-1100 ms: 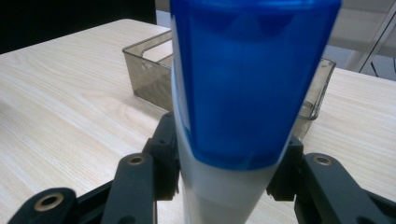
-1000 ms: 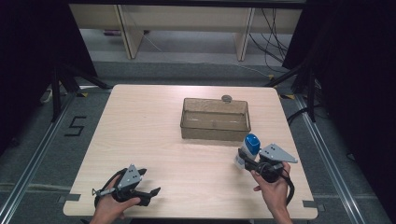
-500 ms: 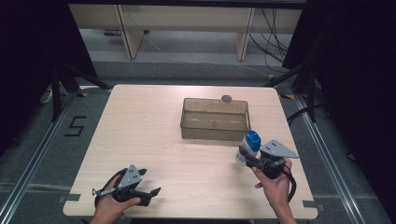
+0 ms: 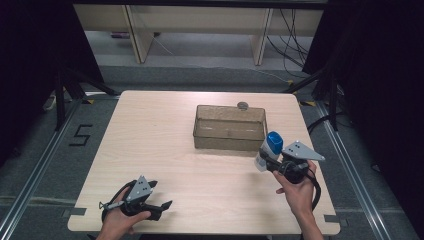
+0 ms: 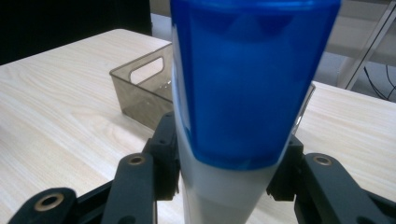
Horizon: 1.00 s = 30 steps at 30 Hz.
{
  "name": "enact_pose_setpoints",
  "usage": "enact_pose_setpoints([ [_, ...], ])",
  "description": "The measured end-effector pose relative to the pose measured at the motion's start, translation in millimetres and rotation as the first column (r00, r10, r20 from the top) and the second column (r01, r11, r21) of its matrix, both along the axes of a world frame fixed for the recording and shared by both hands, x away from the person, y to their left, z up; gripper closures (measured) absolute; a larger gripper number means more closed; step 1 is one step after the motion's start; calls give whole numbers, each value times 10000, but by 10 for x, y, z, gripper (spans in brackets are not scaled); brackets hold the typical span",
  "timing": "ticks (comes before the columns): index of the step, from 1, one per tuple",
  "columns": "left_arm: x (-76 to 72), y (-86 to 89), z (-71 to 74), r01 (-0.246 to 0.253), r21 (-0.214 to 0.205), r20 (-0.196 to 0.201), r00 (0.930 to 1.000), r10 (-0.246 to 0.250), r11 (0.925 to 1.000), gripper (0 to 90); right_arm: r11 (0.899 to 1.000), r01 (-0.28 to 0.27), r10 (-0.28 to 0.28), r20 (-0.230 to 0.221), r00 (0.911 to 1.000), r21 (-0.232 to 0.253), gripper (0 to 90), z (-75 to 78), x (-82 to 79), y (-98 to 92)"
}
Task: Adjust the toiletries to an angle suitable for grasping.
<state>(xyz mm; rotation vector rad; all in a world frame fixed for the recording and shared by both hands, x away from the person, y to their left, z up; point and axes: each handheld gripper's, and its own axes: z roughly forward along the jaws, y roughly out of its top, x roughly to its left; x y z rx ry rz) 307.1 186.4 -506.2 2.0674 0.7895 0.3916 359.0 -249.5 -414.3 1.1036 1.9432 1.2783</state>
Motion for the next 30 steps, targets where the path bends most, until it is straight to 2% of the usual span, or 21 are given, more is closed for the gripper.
enact_pose_setpoints([
  [2,-1,2,1,-26,98,23,10000,26,9999,149,9998,-70,75,219,9997,-203,563,30,34,-26],
  [4,-1,1,0,-22,95,22,10000,22,10000,149,9999,3,0,230,9997,-119,563,63,51,-30],
  [5,-1,2,1,-19,98,27,10000,19,10000,150,9998,17,-8,428,9991,-220,563,73,71,-40],
  [10,4,7,5,-13,44,-30,10000,13,10000,150,9997,111,-97,647,9979,-214,563,133,118,-69],
  [11,9,21,13,114,286,-16,9999,-113,9995,150,9999,105,-101,419,9991,-100,563,145,113,-70],
  [17,10,18,12,127,288,-5,9999,-127,9995,150,9996,262,-255,449,9987,-137,563,175,170,-100],
  [19,7,13,9,80,193,2,10000,-80,9998,149,9998,211,-210,233,9995,-54,563,178,185,-96],
  [20,6,13,9,80,182,1,10000,-80,9998,150,9994,275,-269,261,9993,-193,563,185,196,-104],
  [21,6,14,10,86,209,13,10000,-86,9997,149,9991,306,-295,382,9988,-282,563,183,207,-107],
  [22,11,24,15,110,416,56,9999,-112,9991,150,9994,319,-317,154,9994,-116,563,180,207,-94],
  [23,3,15,13,121,240,21,9999,-121,9996,150,9995,277,-273,291,9992,-150,563,177,222,-96],
  [24,1,12,13,159,180,21,9999,-159,9997,150,9992,372,-370,241,9990,-113,563,179,224,-93],
  [25,-1,9,9,99,158,112,9999,-101,9998,150,9990,375,-365,417,9985,-249,563,176,243,-100],
  [26,-1,11,12,107,178,102,9999,-109,9998,150,9991,387,-383,243,9990,-171,563,181,242,-95],
  [28,1,15,16,134,242,24,9999,-135,9996,150,9990,416,-408,439,9982,-184,563,192,261,-99],
  [30,1,14,15,136,250,24,9999,-137,9996,150,9990,405,-399,315,9987,-182,563,209,265,-102],
])
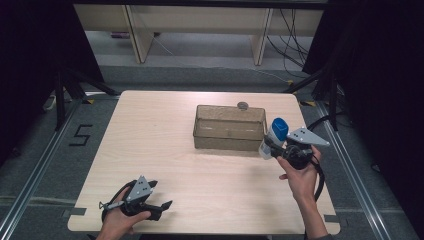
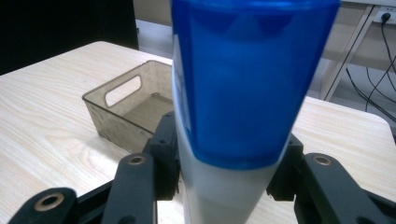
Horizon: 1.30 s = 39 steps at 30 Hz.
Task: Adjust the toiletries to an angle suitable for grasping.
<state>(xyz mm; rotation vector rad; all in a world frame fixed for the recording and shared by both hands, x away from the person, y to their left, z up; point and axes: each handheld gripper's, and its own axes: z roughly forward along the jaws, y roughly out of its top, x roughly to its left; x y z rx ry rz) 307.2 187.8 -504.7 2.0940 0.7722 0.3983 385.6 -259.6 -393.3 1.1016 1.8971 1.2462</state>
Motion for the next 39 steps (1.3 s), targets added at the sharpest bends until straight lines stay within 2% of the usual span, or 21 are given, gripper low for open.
enact_pose_setpoints([
  [1,2,-1,-2,41,-38,9,10000,-41,10000,150,10000,-3,3,9,10000,87,563,5,7,4],
  [2,2,1,2,63,-10,-21,10000,-63,10000,150,9997,112,-107,-244,9996,227,563,18,-4,15],
  [3,-1,-6,-6,-33,-89,89,10000,34,10000,150,10000,31,-31,114,9999,54,563,21,24,-1],
  [4,2,2,2,64,-9,-31,10000,-64,10000,150,10000,31,-31,-32,10000,46,563,33,24,-2],
  [5,1,1,1,17,4,-19,10000,-17,10000,149,9997,160,-160,37,9999,181,563,31,32,7],
  [6,0,0,-1,-7,-3,-1,10000,7,10000,150,10000,74,-75,186,9998,51,563,35,51,-3],
  [7,1,0,0,9,-1,-8,10000,-9,10000,150,9994,100,-92,-231,9997,345,563,39,44,18],
  [8,0,-2,1,-22,-1,30,10000,22,10000,149,9999,15,-15,2,10000,102,563,41,69,2],
  [9,-3,0,6,-38,38,25,10000,37,10000,150,9993,229,-225,-136,9997,292,563,41,66,23],
  [14,-3,1,6,-48,4,2,10000,48,10000,150,9999,100,-101,103,9999,99,563,77,132,14],
  [16,-5,1,10,-35,38,6,10000,35,10000,150,9998,99,-99,9,10000,174,564,92,145,27],
  [17,-9,-12,3,-133,-162,0,9999,133,9998,150,9999,73,-73,66,10000,102,563,101,157,21],
  [18,-8,-12,3,-128,-157,1,9999,128,9998,150,9992,168,-159,-245,9996,354,563,109,146,43],
  [20,-6,-13,1,-128,-189,5,9999,128,9997,150,9996,47,-49,83,10000,266,564,114,189,31],
  [30,-3,-17,1,-121,-217,-16,9999,121,9997,150,9990,255,-246,-230,9994,374,563,156,296,45],
  [31,0,-17,-1,-73,-271,-26,10000,72,9996,150,9995,139,-140,27,9999,279,563,153,330,33],
  [32,1,-17,0,-44,-274,-38,10000,43,9996,149,9985,278,-266,-264,9993,481,563,160,318,46],
  [34,4,-8,8,59,-86,-28,10000,-60,9999,149,9994,187,-185,-86,9998,305,564,160,354,28],
  [36,8,-13,5,101,-139,-66,9999,-102,9999,149,9983,282,-266,-306,9992,510,563,165,357,34],
  [37,9,-13,5,106,-135,-74,9999,-107,9999,150,9991,213,-207,-154,9997,366,563,162,378,23],
  [39,13,-15,7,103,-125,-114,9999,-104,9999,149,9991,258,-249,-253,9994,339,564,170,388,24],
])
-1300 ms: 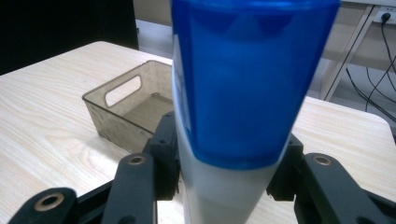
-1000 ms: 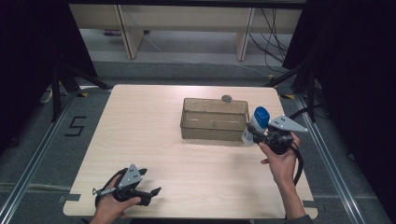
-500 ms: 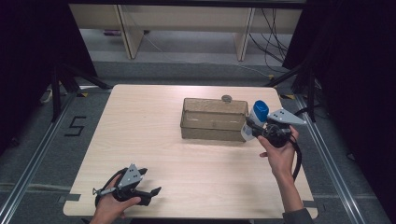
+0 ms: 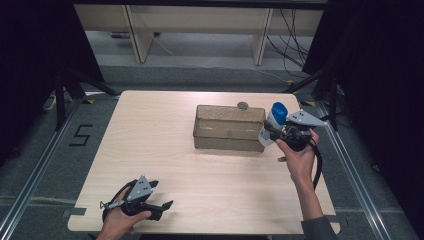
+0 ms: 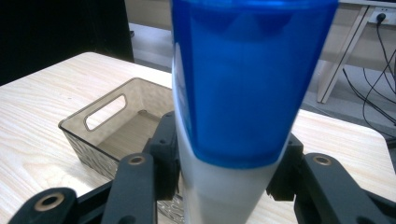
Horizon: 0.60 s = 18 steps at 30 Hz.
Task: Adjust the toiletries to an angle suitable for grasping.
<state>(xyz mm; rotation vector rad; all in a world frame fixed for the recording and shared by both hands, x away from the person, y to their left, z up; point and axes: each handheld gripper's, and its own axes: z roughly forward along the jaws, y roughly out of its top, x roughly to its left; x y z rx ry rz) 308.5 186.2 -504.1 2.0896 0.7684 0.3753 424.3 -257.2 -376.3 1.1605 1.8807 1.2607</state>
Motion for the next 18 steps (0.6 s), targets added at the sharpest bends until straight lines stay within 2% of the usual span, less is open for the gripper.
enact_pose_setpoints([
  [1,1,-2,0,-9,-8,-15,10000,9,10000,150,9999,-29,31,203,9998,-108,563,0,22,-3],
  [2,3,-1,-1,4,-24,-18,10000,-4,10000,149,10000,21,-21,-61,10000,72,564,8,14,15],
  [3,0,-3,-2,-61,-1,19,10000,61,10000,150,9998,-83,86,184,9998,-161,563,14,41,4],
  [4,2,0,1,-100,119,54,9999,99,9999,149,9998,-95,97,167,9998,-146,564,19,55,13],
  [5,7,5,1,-76,222,75,9999,74,9997,150,9999,-85,84,-37,10000,-86,563,29,55,24],
  [6,6,1,0,-99,188,72,9999,97,9998,150,9998,-113,115,152,9998,-141,563,30,80,25],
  [8,6,-9,-3,-83,138,48,10000,82,9999,149,10000,-61,61,-42,10000,36,563,37,98,44],
  [9,-3,-36,-14,-193,-242,-27,9998,193,9995,149,10000,-33,33,-25,10000,30,564,40,116,49],
  [11,18,-38,-20,-1,-243,-20,10000,0,9997,149,10000,-16,16,-61,10000,-31,563,52,136,62],
  [12,24,-38,-15,6,-115,-32,10000,-6,9999,150,9997,-146,149,143,9998,-178,563,53,163,55],
  [13,27,-39,-14,84,-73,-27,10000,-84,9999,149,10000,-47,47,-59,10000,-51,563,53,162,71],
  [14,30,-51,-17,16,-143,-28,10000,-16,9999,150,9999,0,1,51,10000,-124,564,50,176,75],
  [15,36,-53,-18,56,-162,-30,10000,-56,9999,149,10000,-15,14,-159,9999,-41,563,52,177,85],
  [16,39,-56,-18,57,-179,-33,10000,-58,9998,150,9997,-73,70,-113,9999,-221,563,52,195,79],
  [17,47,-46,-13,157,-20,5,9999,-157,9999,150,9997,-38,36,-63,10000,-222,563,49,205,82],
  [18,40,-53,-10,87,-41,4,10000,-87,10000,150,9999,16,-19,-229,9997,-115,563,53,206,94],
])
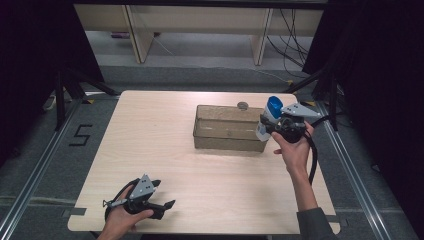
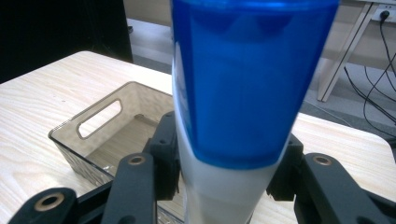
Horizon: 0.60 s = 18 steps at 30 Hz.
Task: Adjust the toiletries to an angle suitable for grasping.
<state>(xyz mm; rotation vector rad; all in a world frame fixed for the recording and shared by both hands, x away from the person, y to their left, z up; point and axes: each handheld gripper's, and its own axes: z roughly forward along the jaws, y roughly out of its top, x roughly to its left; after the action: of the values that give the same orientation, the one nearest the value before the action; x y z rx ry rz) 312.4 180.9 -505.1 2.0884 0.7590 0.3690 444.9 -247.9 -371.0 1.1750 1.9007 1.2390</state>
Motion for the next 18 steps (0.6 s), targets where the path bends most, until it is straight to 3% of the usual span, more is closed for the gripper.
enact_pose_setpoints([
  [1,4,0,-3,14,-29,44,10000,-14,10000,149,9999,-42,46,307,9995,-140,563,-7,32,-3],
  [2,5,5,4,-27,125,38,10000,26,9999,150,9997,-26,29,109,9999,-230,563,5,35,0],
  [3,10,1,-5,-6,3,107,9999,6,10000,150,10000,-3,4,41,10000,-73,563,2,44,19],
  [5,10,3,-4,-19,19,114,9999,19,10000,150,9997,-34,37,113,9999,-241,563,9,79,23],
  [6,4,-10,-9,-86,-206,76,9999,88,9998,149,9999,8,-10,-113,9999,-130,564,13,75,38],
  [7,10,1,-5,-33,-19,111,9999,33,10000,149,9995,-76,79,90,9999,-322,563,17,100,31],
  [8,3,-9,-8,-66,-195,57,10000,67,9998,150,9997,-40,43,109,9999,-222,564,16,110,43],
  [11,11,3,-5,-23,30,117,9999,23,10000,149,9997,-103,104,46,9999,-213,563,31,134,55],
  [15,10,5,-5,-12,23,140,9999,11,10000,150,9996,-44,44,3,10000,-290,564,34,162,54],
  [17,4,-1,0,-24,-139,-16,10000,23,9999,149,9999,60,-62,-167,9998,-102,563,29,168,70],
  [18,1,-3,1,-24,-215,-42,10000,23,9998,149,9998,15,-15,4,10000,-201,563,25,190,61],
])
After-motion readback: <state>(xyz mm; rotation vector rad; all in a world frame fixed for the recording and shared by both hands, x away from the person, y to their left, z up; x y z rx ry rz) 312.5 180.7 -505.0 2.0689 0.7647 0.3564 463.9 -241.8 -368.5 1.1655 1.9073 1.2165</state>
